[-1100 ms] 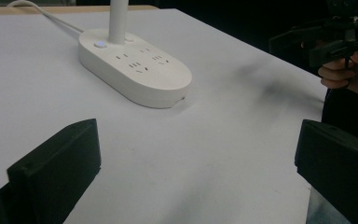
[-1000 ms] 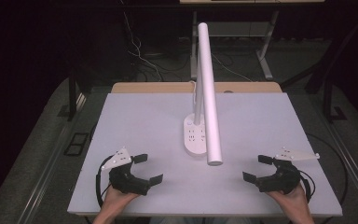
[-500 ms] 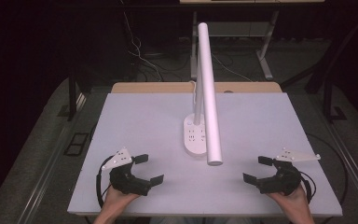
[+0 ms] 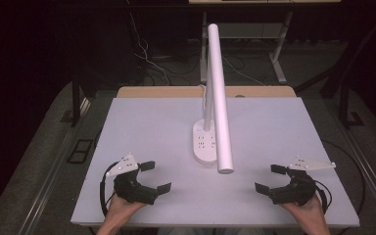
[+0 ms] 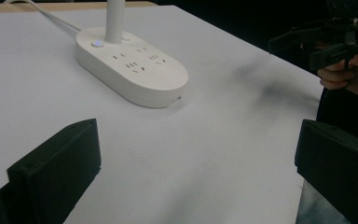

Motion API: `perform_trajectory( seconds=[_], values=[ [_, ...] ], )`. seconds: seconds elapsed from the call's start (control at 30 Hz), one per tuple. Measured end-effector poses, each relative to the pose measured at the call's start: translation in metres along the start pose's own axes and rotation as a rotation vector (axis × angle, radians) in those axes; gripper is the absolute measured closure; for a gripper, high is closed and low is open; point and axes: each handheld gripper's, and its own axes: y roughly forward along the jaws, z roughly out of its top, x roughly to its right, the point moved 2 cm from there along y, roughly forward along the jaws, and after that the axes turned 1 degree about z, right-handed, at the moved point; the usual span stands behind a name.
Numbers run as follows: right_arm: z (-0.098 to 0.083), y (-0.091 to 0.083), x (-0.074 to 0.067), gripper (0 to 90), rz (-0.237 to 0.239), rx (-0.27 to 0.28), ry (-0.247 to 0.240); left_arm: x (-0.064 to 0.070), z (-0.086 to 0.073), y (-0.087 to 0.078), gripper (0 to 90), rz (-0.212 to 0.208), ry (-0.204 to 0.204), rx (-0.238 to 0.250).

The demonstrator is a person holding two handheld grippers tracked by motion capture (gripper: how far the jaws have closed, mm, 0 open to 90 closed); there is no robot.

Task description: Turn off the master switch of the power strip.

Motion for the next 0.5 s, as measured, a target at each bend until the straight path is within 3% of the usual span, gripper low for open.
perform_trajectory(
  seconds=[0.5],
  values=[
    [-0.001, -0.001, 0.001, 0.3, -0.006, -0.002, 0.008, -0.004, 0.016, -0.003, 0.0, -0.004, -0.015, -0.022]
  ],
)
